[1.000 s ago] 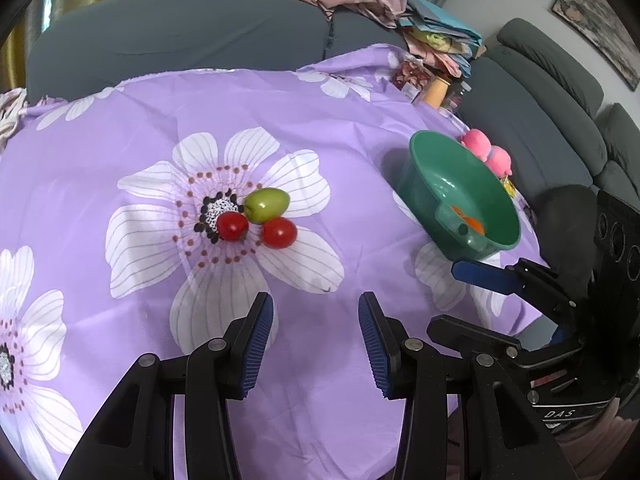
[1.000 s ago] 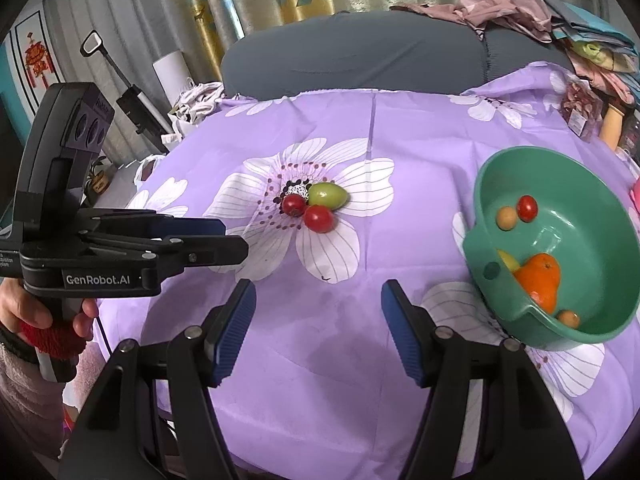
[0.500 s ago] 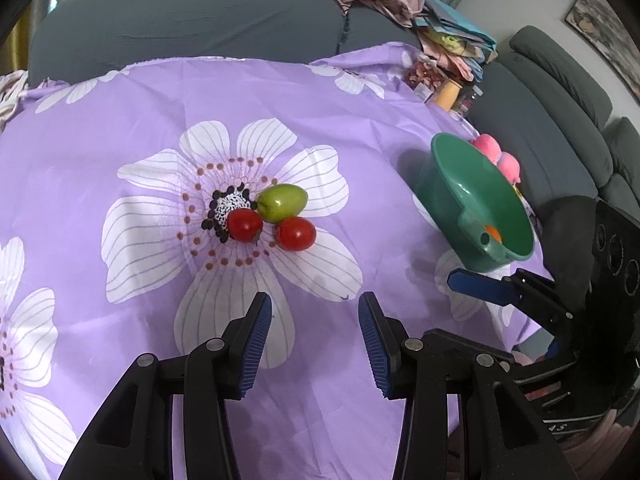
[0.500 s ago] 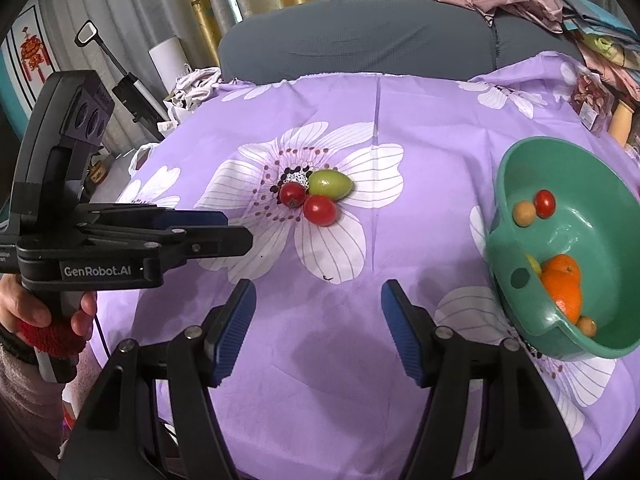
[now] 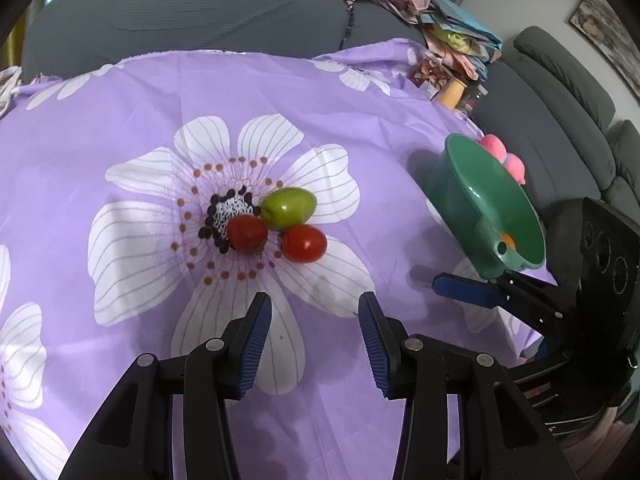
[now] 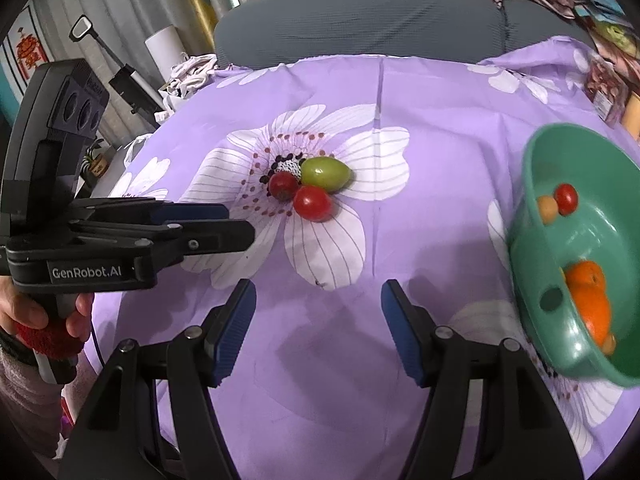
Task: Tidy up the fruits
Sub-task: 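Move both grippers back toward the two red tomatoes beside the green fruit, then grasp a red tomato with the left gripper while the right gripper grasps the other tomato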
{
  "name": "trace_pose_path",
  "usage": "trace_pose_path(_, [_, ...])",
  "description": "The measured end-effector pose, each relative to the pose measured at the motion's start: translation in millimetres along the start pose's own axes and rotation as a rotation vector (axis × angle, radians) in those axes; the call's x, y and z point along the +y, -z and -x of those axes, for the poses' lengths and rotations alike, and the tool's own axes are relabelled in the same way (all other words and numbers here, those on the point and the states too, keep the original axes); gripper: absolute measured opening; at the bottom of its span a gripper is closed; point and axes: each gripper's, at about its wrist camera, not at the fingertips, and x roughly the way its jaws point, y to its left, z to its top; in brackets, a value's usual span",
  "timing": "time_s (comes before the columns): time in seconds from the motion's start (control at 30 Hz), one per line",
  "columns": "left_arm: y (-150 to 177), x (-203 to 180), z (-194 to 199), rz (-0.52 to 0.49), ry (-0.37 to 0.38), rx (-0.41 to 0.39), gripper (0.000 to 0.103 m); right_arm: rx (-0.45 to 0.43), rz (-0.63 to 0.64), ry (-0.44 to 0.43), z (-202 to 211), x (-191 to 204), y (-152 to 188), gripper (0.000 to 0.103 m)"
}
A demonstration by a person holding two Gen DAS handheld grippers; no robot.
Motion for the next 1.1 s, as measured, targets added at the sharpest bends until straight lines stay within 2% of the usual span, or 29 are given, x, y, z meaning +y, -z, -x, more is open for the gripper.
trace_pose_path(0.17, [-11.4,8.3,-4.6,-0.016,-0.031,-0.009,0.044,0.009,0.020,-0.008,-12.3,2.0,-14.6,0.065])
trace_pose_path(0.47, [-30.2,27.5,-31.0,-0.058,-0.143,0.026,0.044,0.057,0.045,-0.001,-42.0,6.6,-33.0,0.062])
trace_pose_path(0.93, [-39.3,30.7,-54.2,-0.104,-0.160,0.061,0.044,0.112,0.051,0.001,-70.8,2.5,-44.6,0.054])
trace_pose_path(1.1, [-41.9,27.5,-59.2,-0.127,-0.187,0.059,0.044,0.120,0.050,0.008,-78.9,1.5,-46.1,0.048])
